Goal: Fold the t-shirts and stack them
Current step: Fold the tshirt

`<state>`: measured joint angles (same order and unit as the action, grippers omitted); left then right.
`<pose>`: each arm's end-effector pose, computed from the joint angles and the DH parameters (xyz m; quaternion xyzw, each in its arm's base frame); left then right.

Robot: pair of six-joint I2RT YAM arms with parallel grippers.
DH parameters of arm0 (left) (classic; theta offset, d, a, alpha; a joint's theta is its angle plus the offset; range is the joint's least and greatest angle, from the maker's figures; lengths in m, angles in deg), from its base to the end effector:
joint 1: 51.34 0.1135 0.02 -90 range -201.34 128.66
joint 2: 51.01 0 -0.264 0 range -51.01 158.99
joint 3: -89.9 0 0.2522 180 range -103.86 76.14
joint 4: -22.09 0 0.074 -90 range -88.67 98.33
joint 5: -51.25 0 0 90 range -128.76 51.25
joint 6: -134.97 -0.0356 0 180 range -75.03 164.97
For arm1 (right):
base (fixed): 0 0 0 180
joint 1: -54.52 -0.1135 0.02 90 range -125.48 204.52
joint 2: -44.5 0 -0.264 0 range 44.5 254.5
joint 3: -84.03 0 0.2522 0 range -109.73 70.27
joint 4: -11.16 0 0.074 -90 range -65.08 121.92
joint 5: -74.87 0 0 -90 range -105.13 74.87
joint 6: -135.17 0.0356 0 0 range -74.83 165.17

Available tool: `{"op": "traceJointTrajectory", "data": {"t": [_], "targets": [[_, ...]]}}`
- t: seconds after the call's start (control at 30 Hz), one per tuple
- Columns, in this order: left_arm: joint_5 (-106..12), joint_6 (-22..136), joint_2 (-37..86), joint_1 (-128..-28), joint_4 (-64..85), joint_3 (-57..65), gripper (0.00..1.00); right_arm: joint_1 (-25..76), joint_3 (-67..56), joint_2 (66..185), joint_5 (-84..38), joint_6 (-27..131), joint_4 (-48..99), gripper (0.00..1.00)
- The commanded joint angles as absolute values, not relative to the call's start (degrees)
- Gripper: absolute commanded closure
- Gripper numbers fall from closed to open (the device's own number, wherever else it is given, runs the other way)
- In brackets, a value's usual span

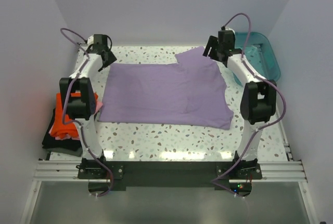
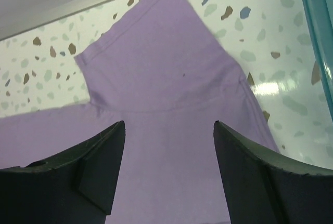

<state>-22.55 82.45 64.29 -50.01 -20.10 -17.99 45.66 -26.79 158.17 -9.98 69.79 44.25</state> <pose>0.4527 0.0204 0.2373 -0.3546 0.8602 0.0196 0.3660 0.4614 0.0687 0.2785 0.1422 0.8787 0.0924 0.4463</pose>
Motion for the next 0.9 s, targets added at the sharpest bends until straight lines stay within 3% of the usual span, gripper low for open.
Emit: {"op": "traceJointTrajectory", "data": {"t": [0.0,0.27,0.87], "targets": [[-16.6,78.9,71.5,-52.2,-19.1,-27.4,0.33,45.9,-31.1,162.1,-6.8,68.1,33.6,0.28],[-14.7,78.2,81.8,-52.4,-16.9,-36.6,0.40,45.6,-40.6,172.9,-7.0,64.1,34.3,0.34],[-14.0,77.9,88.5,-52.7,-7.6,-36.4,0.50,46.1,-45.8,180.9,-6.7,58.5,35.1,0.37]]}}
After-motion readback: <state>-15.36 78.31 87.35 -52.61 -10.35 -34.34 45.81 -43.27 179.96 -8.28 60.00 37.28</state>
